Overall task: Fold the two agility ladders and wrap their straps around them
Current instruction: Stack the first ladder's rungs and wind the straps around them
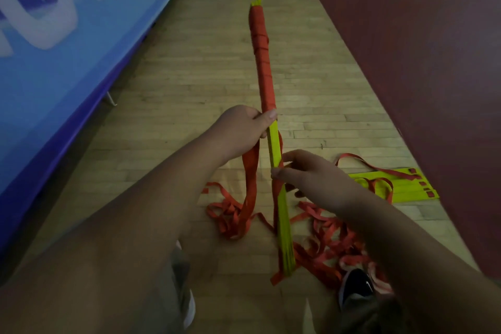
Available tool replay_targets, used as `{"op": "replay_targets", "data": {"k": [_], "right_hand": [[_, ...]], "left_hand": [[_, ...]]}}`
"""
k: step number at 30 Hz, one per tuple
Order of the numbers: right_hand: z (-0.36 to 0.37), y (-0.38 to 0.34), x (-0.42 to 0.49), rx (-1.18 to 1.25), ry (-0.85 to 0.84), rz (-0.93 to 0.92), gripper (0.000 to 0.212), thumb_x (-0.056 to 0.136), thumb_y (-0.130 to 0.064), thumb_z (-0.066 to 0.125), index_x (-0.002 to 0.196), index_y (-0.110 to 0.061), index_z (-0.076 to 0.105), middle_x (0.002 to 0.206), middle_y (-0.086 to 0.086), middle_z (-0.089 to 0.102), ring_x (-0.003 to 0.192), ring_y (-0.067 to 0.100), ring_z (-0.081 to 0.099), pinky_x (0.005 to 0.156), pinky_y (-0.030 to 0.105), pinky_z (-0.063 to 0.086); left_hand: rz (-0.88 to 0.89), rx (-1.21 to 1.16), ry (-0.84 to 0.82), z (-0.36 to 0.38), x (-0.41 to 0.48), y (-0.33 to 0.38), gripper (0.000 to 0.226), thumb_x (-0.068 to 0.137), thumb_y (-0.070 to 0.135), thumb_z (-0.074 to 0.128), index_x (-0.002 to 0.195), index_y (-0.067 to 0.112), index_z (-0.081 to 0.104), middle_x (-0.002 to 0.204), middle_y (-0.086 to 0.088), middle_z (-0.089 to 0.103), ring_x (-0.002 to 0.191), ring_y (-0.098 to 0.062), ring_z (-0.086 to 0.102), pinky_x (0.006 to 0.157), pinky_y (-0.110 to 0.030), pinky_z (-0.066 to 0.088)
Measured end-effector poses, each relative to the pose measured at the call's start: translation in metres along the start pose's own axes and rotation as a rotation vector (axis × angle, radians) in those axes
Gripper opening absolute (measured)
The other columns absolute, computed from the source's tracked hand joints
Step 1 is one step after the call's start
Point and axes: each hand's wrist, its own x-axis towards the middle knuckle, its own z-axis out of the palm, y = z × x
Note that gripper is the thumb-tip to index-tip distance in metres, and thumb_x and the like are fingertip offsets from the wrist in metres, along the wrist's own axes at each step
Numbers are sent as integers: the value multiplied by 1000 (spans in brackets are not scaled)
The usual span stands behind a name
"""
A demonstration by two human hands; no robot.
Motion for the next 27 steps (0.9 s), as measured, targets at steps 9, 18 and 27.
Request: {"op": "replay_targets", "data": {"k": [9, 18, 27], "right_hand": [[-4, 4, 0, 101, -191, -34, 22, 98, -33, 82, 119, -26, 77, 113, -3, 83, 110, 19, 77, 105, 49, 61], [1, 10, 3, 304, -137, -79, 34, 91, -22, 91, 118, -13, 72, 107, 12, 75, 91, 20, 79, 76, 36, 64], [9, 19, 10, 134, 112, -81, 37, 82, -31, 98, 101, -20, 69, 96, 1, 74, 79, 24, 72, 77, 47, 60]], "left_hand": [[28, -205, -54, -7, 7, -6, 44, 113, 57, 46, 99, 26, 74, 83, 7, 69, 79, -12, 66, 79, -35, 54], [76, -128, -19, -18, 4, -7, 45, 110, 65, 45, 96, 39, 78, 90, 11, 81, 81, -2, 74, 82, -33, 56], [33, 18, -91, -33, 7, -12, 66, 107, 70, 46, 82, 23, 84, 76, 1, 80, 67, -5, 71, 71, -33, 47]]}}
